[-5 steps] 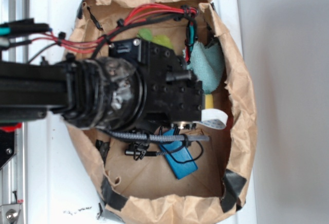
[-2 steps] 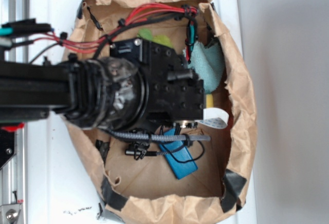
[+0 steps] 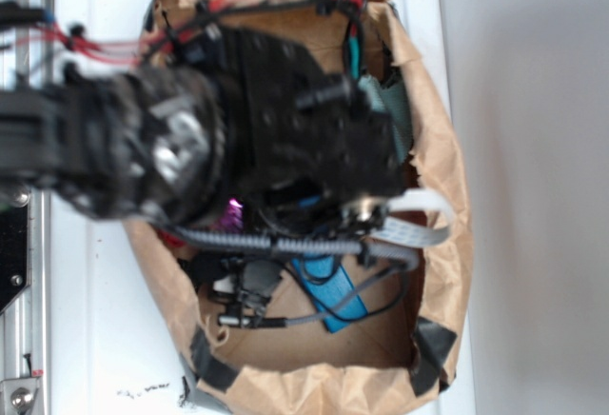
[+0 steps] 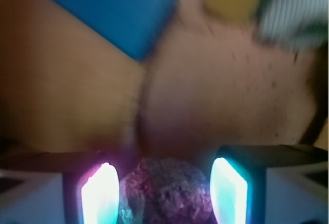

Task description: Grab the rock.

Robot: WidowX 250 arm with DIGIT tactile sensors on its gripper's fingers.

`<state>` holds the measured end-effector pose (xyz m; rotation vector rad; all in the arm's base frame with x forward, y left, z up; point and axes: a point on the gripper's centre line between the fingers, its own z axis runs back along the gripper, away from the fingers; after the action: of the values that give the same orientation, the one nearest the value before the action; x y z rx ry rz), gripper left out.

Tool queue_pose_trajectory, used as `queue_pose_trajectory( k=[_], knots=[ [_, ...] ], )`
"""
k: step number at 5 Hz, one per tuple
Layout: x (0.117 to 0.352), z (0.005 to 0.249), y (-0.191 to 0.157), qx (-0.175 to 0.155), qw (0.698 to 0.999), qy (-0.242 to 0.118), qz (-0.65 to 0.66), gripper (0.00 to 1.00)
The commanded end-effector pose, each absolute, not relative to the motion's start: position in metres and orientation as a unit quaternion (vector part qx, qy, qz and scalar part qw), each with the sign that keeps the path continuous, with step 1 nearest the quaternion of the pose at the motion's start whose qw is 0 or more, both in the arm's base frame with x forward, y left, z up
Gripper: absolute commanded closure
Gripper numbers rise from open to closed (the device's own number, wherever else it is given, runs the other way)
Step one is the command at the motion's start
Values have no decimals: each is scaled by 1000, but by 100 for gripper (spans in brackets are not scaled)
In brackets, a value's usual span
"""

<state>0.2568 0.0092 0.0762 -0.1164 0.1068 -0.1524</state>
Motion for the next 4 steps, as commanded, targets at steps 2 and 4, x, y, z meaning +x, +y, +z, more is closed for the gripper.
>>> queue_pose_trajectory(
  k=[2,4],
  knots=[
    [274,148,27,-75,996,-7,-38,100],
    [279,166,29,-100,994,-33,-30,100]
  ],
)
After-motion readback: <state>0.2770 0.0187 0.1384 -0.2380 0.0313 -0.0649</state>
